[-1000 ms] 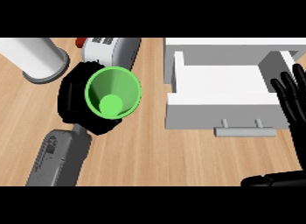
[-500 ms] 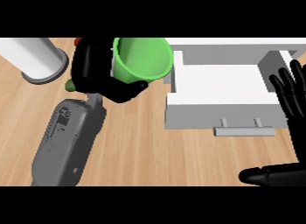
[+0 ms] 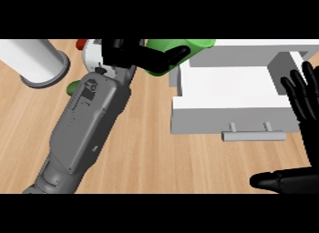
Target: Pick up the cup, place it into the drawer and close the drawer
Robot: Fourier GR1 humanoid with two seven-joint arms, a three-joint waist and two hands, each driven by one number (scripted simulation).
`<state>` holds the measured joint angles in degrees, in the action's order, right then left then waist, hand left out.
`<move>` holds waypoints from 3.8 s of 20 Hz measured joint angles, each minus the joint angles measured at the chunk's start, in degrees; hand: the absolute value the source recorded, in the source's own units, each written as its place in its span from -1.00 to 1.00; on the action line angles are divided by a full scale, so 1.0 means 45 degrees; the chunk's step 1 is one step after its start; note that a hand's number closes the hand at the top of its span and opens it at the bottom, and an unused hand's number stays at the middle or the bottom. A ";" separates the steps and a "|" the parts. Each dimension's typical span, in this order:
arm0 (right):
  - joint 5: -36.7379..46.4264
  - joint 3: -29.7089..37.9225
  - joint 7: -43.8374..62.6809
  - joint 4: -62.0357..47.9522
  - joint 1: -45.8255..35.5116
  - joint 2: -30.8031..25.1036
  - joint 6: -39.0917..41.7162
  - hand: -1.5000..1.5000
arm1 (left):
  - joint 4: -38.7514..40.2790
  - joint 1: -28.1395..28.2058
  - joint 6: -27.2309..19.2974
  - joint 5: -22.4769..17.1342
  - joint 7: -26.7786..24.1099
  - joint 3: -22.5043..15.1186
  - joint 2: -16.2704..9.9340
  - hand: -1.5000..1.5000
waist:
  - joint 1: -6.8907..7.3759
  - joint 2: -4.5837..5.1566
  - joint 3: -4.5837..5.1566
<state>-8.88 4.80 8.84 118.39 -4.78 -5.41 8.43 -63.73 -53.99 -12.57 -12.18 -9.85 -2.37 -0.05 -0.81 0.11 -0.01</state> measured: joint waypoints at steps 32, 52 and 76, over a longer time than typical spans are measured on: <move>-0.0445 -0.0067 -0.0198 -0.0634 -0.0683 -0.0171 0.0571 -1.00 | 0.8912 -0.4701 -0.2587 -0.4255 -0.2202 -0.5120 0.0013 1.00 | -0.1072 0.0244 -0.0018; -0.1970 0.0318 0.0342 -0.0550 -0.0985 -0.0154 0.0812 -1.00 | 0.7919 -0.4572 -0.2662 -0.6671 -0.3509 -0.6212 0.0011 -1.00 | -0.0796 0.0172 -0.0007; 0.1385 -0.0341 -0.0181 -0.0302 0.0508 -0.2250 0.3035 1.00 | -0.0717 0.2227 -0.2414 -0.7525 -0.1618 -0.4357 -0.4408 -1.00 | 0.0561 -0.0130 0.0004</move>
<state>-2.65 3.26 8.02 117.03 -2.50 -15.53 22.09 -66.96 -43.97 -23.43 -46.04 -17.13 -21.98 -19.89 1.72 -0.48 0.01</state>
